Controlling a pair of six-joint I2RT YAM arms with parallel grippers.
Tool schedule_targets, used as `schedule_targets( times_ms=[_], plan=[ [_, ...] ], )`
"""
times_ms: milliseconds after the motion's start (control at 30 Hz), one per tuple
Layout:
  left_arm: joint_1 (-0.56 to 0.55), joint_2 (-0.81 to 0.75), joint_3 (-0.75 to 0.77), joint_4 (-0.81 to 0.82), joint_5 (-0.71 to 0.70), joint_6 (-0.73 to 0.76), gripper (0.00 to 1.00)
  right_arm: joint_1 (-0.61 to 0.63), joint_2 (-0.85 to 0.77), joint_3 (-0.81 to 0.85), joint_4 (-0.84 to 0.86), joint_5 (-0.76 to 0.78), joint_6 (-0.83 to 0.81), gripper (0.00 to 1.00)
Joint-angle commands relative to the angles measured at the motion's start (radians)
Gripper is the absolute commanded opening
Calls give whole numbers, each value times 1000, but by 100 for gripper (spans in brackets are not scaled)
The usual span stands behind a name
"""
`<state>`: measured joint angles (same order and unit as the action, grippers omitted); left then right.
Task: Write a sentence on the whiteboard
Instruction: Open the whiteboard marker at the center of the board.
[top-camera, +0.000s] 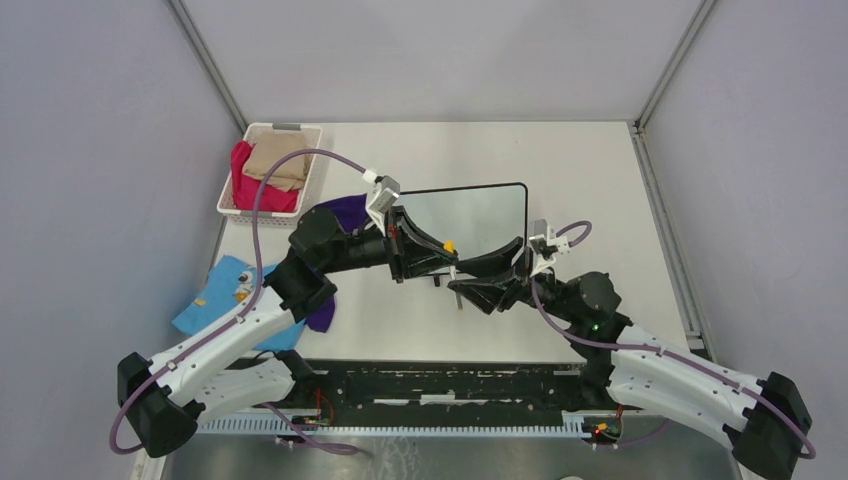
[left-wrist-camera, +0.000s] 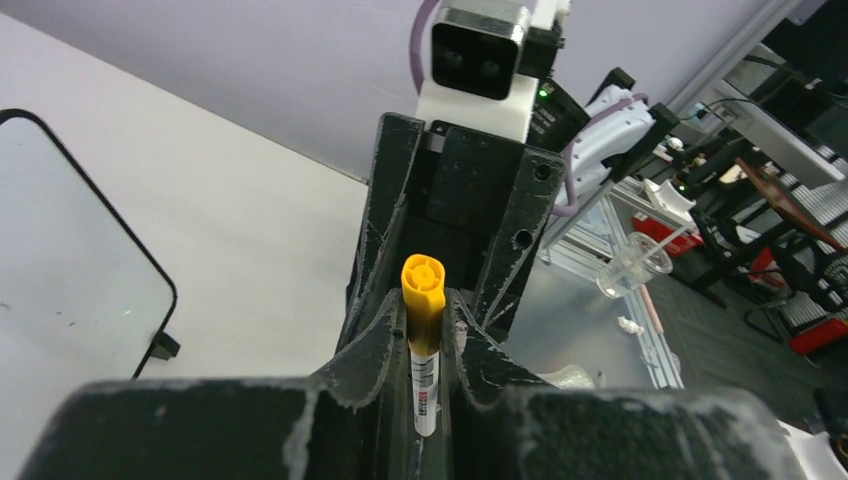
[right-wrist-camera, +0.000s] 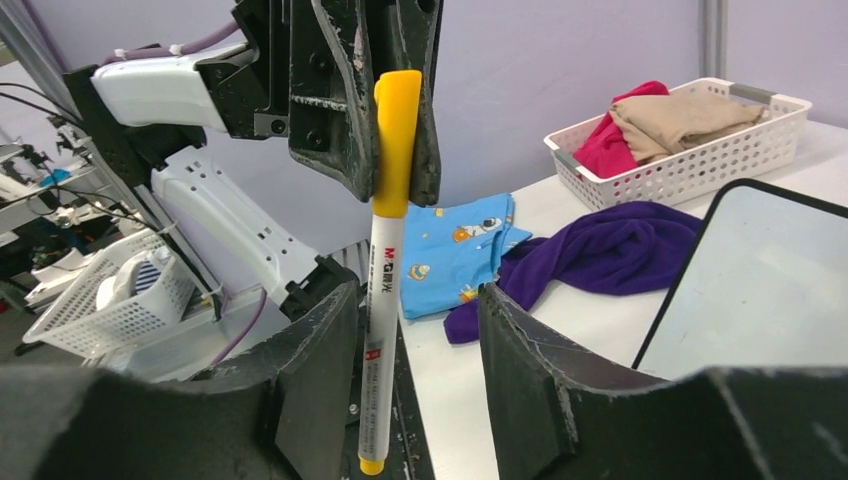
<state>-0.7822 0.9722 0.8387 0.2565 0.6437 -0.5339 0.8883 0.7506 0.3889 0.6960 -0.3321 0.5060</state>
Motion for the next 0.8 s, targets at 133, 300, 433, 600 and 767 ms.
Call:
schedule_targets(
  times_ms=[133,300,433,600,767],
  plan=[
    [-5,-21,27,142,95,-98,2,3,11,61,125,-84,109,53],
    [-6,-23,25,142,96,-102,2,3,40,72,197,-86,161,53],
    [-8,-28,20,142,93,-103,2,3,68,88,226,-100,187,51],
    [-8,-36,19,139,96,-99,2,3,86,93,240,-109,201,35],
    [-8,-43,20,136,94,-102,2,3,90,86,245,-151,200,12]
  ],
)
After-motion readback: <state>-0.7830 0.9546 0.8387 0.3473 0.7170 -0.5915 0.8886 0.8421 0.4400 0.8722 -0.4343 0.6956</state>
